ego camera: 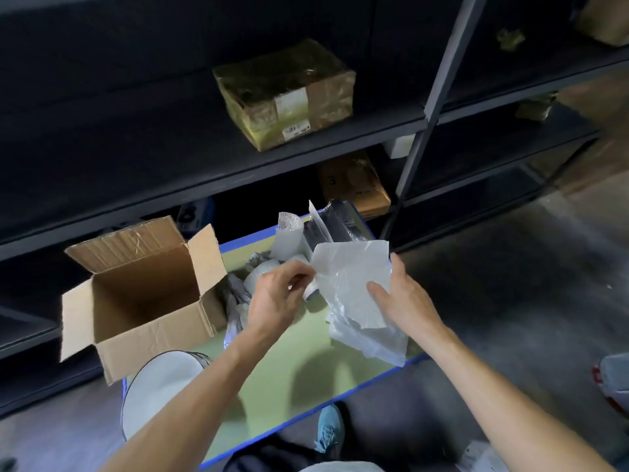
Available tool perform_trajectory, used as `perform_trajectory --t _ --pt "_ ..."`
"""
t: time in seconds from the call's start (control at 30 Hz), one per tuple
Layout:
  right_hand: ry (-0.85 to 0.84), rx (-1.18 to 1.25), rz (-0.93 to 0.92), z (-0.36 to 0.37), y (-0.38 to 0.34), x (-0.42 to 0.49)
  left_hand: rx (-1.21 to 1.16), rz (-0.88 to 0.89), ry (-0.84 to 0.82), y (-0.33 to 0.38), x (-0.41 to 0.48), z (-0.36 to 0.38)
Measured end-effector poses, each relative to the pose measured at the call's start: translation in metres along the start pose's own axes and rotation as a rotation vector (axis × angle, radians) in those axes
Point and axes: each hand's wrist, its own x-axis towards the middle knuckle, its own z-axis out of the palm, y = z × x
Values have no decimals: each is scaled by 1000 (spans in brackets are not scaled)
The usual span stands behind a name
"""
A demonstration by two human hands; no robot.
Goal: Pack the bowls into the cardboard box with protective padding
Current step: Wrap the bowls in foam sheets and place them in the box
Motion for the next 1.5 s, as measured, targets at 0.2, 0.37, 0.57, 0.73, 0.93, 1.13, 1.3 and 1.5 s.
perform_trajectory --t 0.2,0.37,0.57,0.73,0.93,1.13,1.3,1.5 --pt "-23 171 -46 6 -34 0 -69 -145 99 1 -14 -24" --pt "-36 275 -125 6 -57 -5 -250 -319 160 6 -22 -31" --pt "-98 388 -213 -1 -85 -10 -405 -455 108 2 -32 -51" --pt "-184 369 -221 9 -106 -13 -336 -434 118 -5 -46 -77" --pt "-254 400 -256 31 -133 -21 -334 -440 171 -20 -65 -113" --pt "-212 370 -293 54 -163 -26 -286 -525 294 -50 -92 -155" --pt "-163 370 -279 68 -177 -24 161 -528 165 -73 -118 -181" --pt "-130 368 -216 80 -182 -27 389 -510 -44 -88 -132 -175"
